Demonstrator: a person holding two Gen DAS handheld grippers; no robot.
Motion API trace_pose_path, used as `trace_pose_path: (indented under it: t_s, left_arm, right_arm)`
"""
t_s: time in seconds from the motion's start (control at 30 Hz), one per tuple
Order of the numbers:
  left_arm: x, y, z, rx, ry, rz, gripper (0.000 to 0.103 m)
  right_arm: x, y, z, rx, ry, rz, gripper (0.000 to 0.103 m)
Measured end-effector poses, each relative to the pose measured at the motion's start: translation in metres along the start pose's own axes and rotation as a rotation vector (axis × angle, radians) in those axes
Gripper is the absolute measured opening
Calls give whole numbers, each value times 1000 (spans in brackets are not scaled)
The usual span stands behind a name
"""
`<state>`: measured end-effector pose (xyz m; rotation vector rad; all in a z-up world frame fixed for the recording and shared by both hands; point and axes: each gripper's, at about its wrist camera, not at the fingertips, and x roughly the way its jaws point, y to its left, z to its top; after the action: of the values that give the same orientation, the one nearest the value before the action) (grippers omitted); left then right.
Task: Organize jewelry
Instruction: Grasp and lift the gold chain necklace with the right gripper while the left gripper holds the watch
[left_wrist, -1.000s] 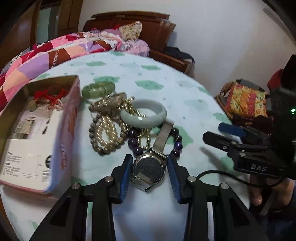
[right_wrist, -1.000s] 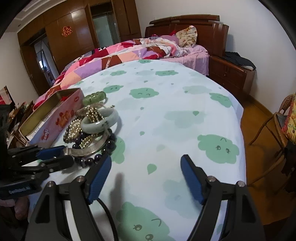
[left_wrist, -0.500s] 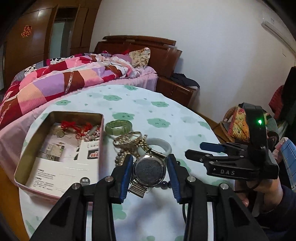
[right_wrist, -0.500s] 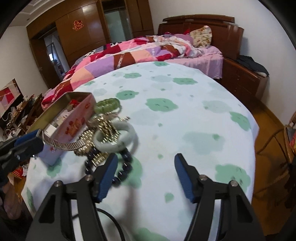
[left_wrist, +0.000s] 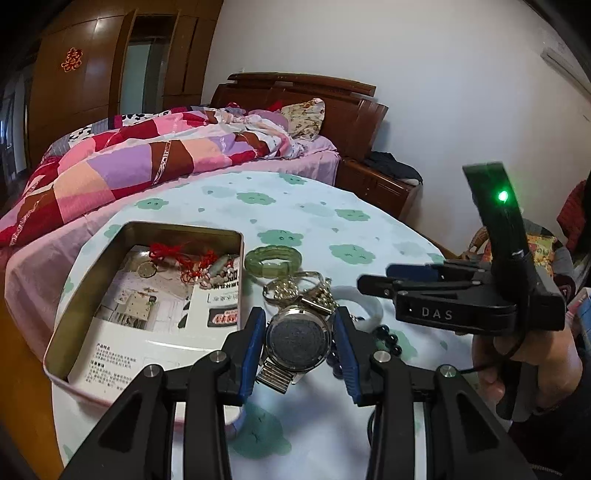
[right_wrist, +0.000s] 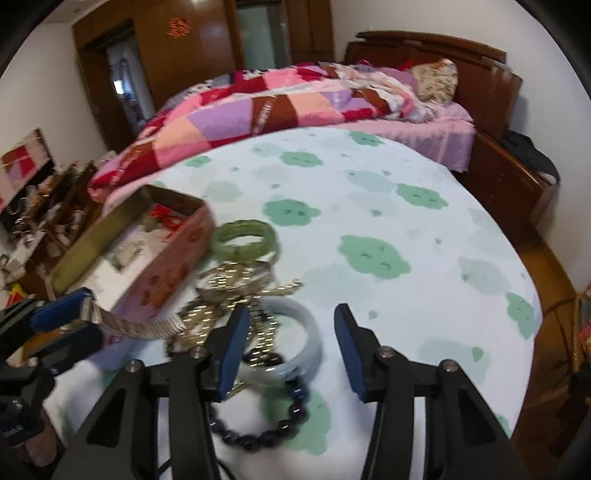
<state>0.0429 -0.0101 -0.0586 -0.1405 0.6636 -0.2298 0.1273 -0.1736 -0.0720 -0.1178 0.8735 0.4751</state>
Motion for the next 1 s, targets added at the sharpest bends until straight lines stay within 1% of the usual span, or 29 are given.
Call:
trace_pose_path:
  t_s: [0.07,0.17,0.2,0.23,0.27,0.3,0.33,0.37,0.43,0.57,0.67,0.83,1.0]
  left_arm:
    - [1,2,2,-8,-3,-1,39]
    - [0,2,2,-8,-5,-5,39]
    - [-1,1,2,-7,-4,-8,39]
    - [-1,0,1,-6,-3,-9,39]
    - [-1,0,0,-7,-3,-10,39]
    - [-2,-1,0,-8,-2,-13,39]
    - [-3,-1,-1,-9,-2,-13,39]
    - [-3,-1,0,-11,-2,-12,39]
    - [-3,-1,0,-16,0,-14,39]
    - [-3,-1,-1,-18,2,-16,39]
    - [-3,0,-1,-20,2,-17,39]
    - [-7,0,-1,-27,-5,-21,39]
    - [-7,-2,-1,-23,-7,-24,39]
  right_arm:
    - [4,-7,-4,35,22,0,47]
    - [13,-14,-15,55,68,8,43]
    - [14,-16,-17,64,67,16,41]
    - [18,-17,-19,72,90,20,35]
    - [18,-18,-19,86,91,44,27]
    - [20,-22,-20,114,97,88,26]
    - [20,-23,-20,126,100,101,24]
    - [20,-23,-20,127,101,109,19]
    - [18,-22,-21,123,94,126,14]
    - [7,-15,-29,82,59,117,14]
    - [-2,-14,-38,76,50,131,14]
    - [-18,-21,-49,99,23,157,14]
    - [-30,-29,-48,139,-18,181,14]
